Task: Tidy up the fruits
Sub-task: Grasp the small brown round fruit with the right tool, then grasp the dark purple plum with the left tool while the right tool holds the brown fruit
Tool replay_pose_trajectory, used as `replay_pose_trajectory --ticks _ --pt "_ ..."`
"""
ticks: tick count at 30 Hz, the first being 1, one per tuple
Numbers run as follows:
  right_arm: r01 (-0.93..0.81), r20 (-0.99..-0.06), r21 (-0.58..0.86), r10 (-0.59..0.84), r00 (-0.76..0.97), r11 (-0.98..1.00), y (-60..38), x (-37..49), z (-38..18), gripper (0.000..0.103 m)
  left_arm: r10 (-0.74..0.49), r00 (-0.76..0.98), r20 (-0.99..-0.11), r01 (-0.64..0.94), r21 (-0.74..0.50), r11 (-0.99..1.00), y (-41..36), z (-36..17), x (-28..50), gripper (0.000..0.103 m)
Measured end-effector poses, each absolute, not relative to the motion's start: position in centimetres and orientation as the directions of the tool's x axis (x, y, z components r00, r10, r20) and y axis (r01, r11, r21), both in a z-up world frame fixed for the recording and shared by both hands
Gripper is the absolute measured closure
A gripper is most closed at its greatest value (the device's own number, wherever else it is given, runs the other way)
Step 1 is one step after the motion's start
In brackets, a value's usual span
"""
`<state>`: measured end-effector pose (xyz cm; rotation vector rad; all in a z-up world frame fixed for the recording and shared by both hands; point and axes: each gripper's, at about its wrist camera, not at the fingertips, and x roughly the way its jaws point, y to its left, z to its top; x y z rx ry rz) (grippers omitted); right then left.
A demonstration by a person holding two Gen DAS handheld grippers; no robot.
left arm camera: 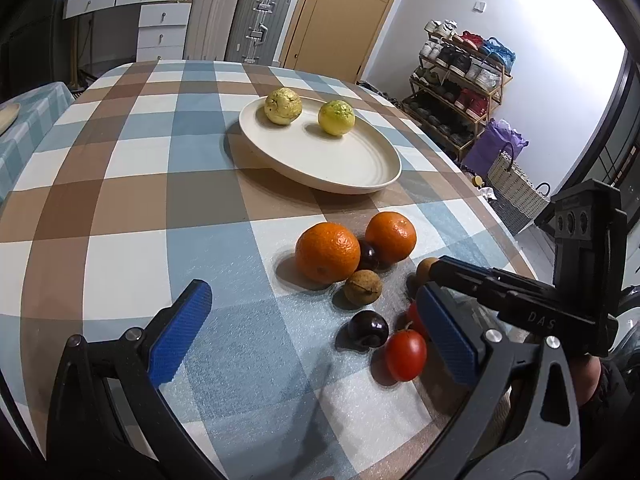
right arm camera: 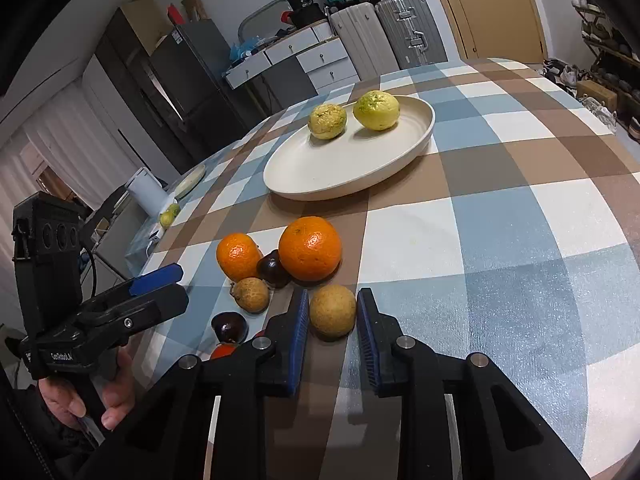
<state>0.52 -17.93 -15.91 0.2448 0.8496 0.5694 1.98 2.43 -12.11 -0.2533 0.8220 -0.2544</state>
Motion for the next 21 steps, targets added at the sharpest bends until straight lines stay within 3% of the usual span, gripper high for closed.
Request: replay_pose_trajectory --ticks 13,16,21 --pt "-0.397 -0.582 0.446 0.598 0.551 0.802 -19.0 -0.5 -15.0 0.079 -0.390 0.589 -0.708 0.175 -0.358 0.917 1.9 -13.5 1.5 0.002" --pt "-0.396 -0.579 0.451 0.600 0.552 0.800 -19.1 -0.5 -15.1 0.079 -0.393 0.577 -0.716 0.183 -0.356 0.916 1.5 -13.7 1.8 0.008" --pt "-0.387 -0.577 0.459 0.600 0.554 0.800 -19.4 -0.5 -15.3 0.078 -0.415 0.550 -0.724 0.202 -0.367 0.908 1.1 -13.9 2.2 0.032"
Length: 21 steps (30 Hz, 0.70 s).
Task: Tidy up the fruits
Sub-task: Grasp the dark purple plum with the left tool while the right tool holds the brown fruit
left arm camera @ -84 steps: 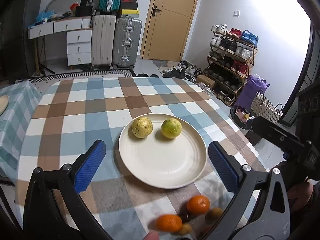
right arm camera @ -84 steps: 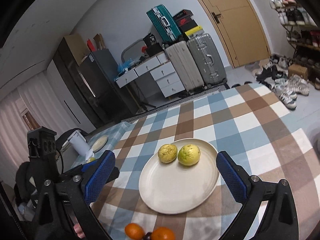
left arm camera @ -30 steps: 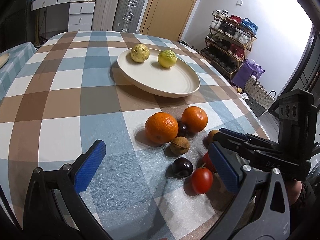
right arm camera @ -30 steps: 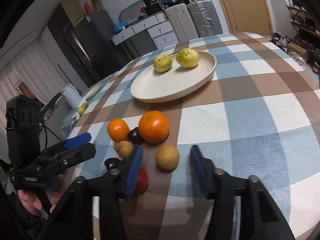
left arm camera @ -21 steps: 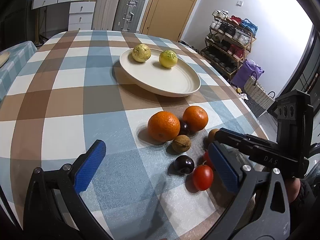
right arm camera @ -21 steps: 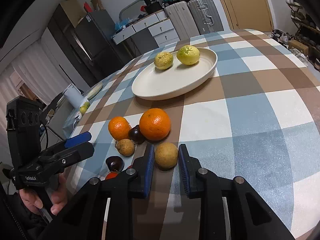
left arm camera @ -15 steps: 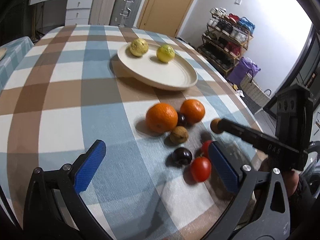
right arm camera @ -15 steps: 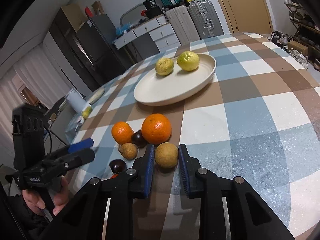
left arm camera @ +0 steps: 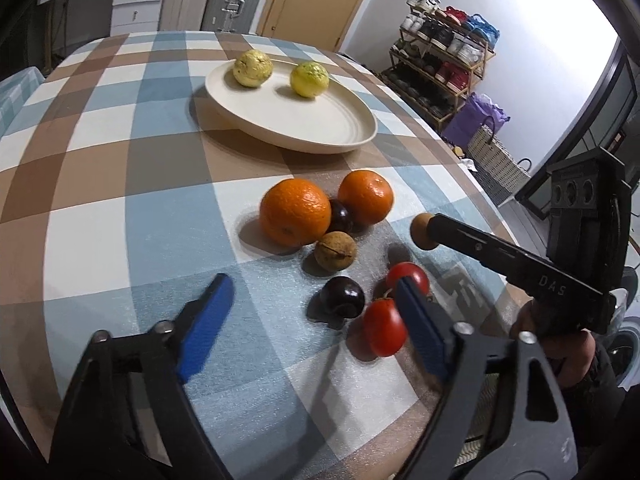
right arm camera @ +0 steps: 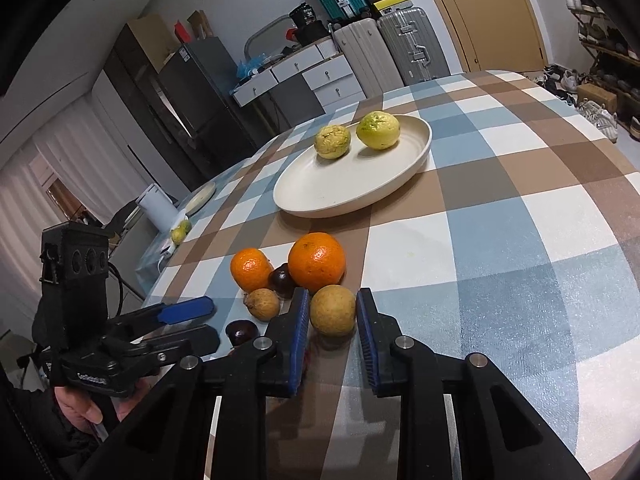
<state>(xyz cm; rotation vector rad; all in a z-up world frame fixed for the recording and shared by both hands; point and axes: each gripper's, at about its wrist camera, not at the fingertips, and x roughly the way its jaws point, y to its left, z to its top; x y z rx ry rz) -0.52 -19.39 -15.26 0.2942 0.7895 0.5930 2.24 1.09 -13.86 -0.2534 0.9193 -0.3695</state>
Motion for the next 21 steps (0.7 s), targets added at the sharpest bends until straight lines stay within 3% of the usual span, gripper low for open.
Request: replay_pose_trajectory --ticks 6,12,14,21 --pt "-0.385 -0.573 0.468 0.605 0.553 0.795 -19.5 -0.6 -15.4 0.079 -0.472 0.504 -0.723 0.244 -0.405 0.881 0.3 -14.0 2.6 0.061" --pt "-0.378 -0.570 0.479 0.608 0.552 0.792 -19.8 -0.7 -15.5 0.078 -0.518 0.487 -0.703 0.246 -0.459 0.854 0.6 -14.2 2.8 0.077" --pt "-0.377 -0.568 0.484 0.611 0.551 0.790 -19.9 -0.7 -15.5 0.079 -0.514 0.487 -0.706 0.236 -0.461 0.856 0.8 -14.3 3.0 0.082" --pt "-0.376 -0.566 0.487 0.613 0.552 0.788 -19.9 -0.8 -15.5 0.078 -0.534 0.486 -0.691 0.228 -0.490 0.841 1.3 -14.5 2.9 0.083"
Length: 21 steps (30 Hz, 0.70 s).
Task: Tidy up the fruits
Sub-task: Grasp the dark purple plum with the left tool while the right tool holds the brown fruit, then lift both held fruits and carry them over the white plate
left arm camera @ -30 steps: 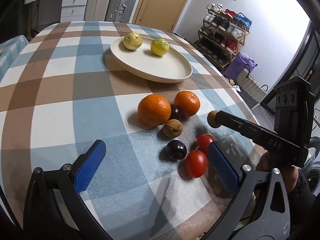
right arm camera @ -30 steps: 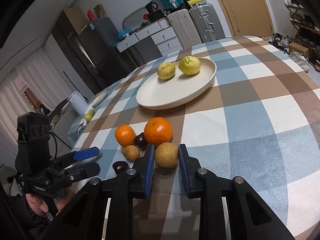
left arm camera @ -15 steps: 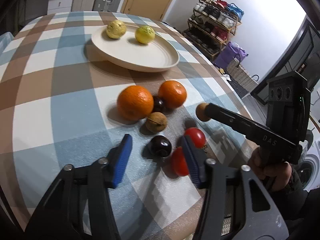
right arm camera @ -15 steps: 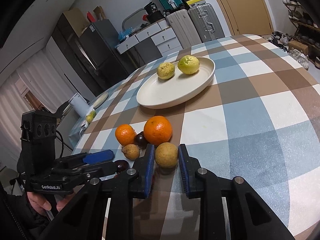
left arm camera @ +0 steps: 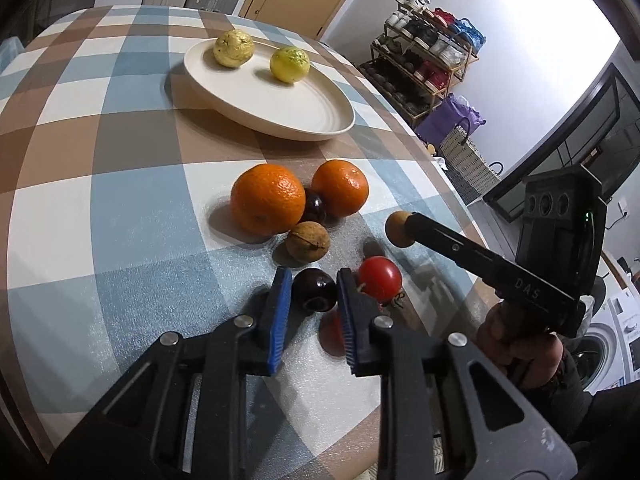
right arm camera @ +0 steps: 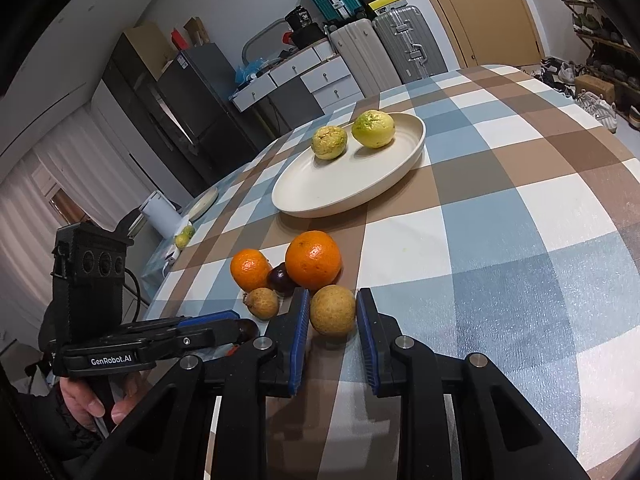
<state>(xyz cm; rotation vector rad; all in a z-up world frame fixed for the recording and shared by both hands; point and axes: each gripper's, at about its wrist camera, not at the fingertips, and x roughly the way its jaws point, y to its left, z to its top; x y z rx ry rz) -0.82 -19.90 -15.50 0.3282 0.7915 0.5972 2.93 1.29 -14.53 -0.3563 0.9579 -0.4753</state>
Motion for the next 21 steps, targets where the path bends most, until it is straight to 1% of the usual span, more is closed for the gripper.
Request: replay_pose_trajectory --ticks 9,15,21 --pt "-0.378 -0.564 0.484 0.612 0.554 0.789 -19.8 -0.8 -15.4 0.078 -0.528 0.528 -0.666 0.237 -0.481 0.844 1.7 -13.4 2.2 0.083" --pt "-0.400 -0.550 0.479 0.622 0.557 0.781 -19.5 -0.7 -14.7 0.078 -0.517 0.586 -0.624 0.257 -0.462 0.849 2.7 -10.7 2.0 0.083" --pt "-0.428 -0.514 0.490 0.648 0.562 0.759 -19.4 0.7 -12.9 0.079 -0.490 0.641 -0.591 0.266 -0.428 0.864 4.1 -7.7 4.0 0.083"
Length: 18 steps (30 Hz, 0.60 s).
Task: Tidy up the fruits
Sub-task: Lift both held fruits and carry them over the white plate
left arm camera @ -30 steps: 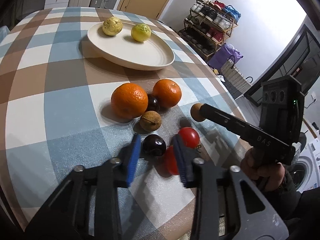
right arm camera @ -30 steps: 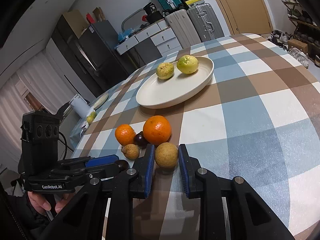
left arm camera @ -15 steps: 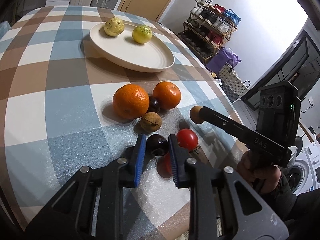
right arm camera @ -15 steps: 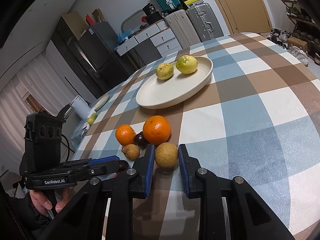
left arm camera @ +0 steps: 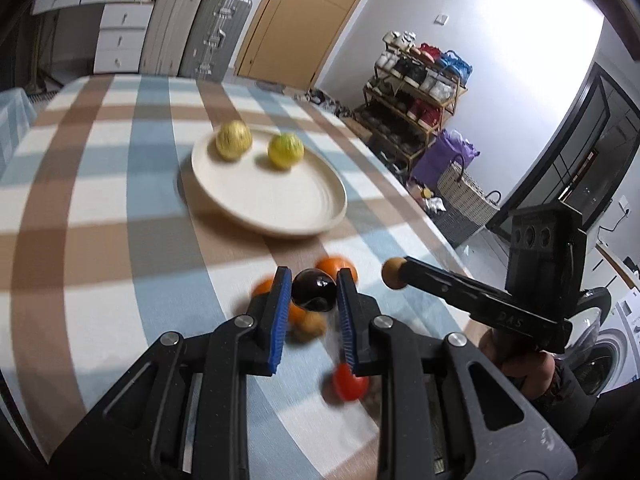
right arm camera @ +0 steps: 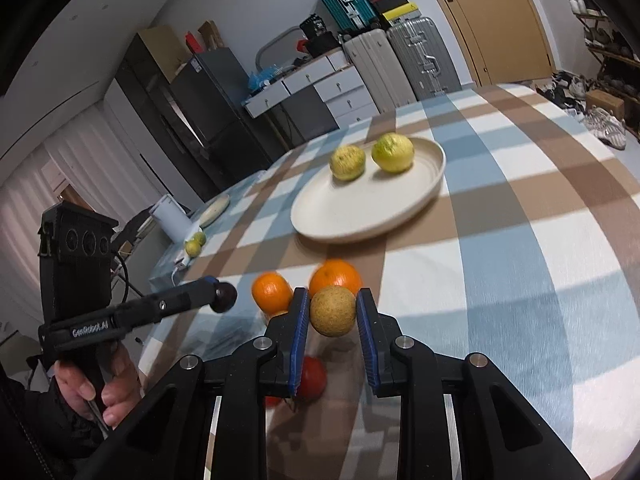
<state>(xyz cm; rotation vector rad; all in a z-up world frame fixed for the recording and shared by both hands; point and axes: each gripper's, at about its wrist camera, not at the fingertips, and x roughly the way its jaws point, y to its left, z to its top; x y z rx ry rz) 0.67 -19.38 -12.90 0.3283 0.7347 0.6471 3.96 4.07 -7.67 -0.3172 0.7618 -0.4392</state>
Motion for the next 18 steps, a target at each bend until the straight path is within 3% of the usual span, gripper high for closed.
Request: replay_pose_trajectory --ticks 9,18 --pt "-0.466 -0.475 0.500 0.681 0.557 0.730 -18.6 5.5 -9.9 0.079 -0.440 0.702 -0.560 0.238 -0.398 0.886 5.3 -5.4 9.4 0.083" --pt "-0.485 -0.472 0.510 0.702 0.533 0.711 -16.8 11.7 -8.5 0.079 -0.404 0.704 -0.584 0.186 -0.397 0.899 6.3 -6.9 16.2 0.083"
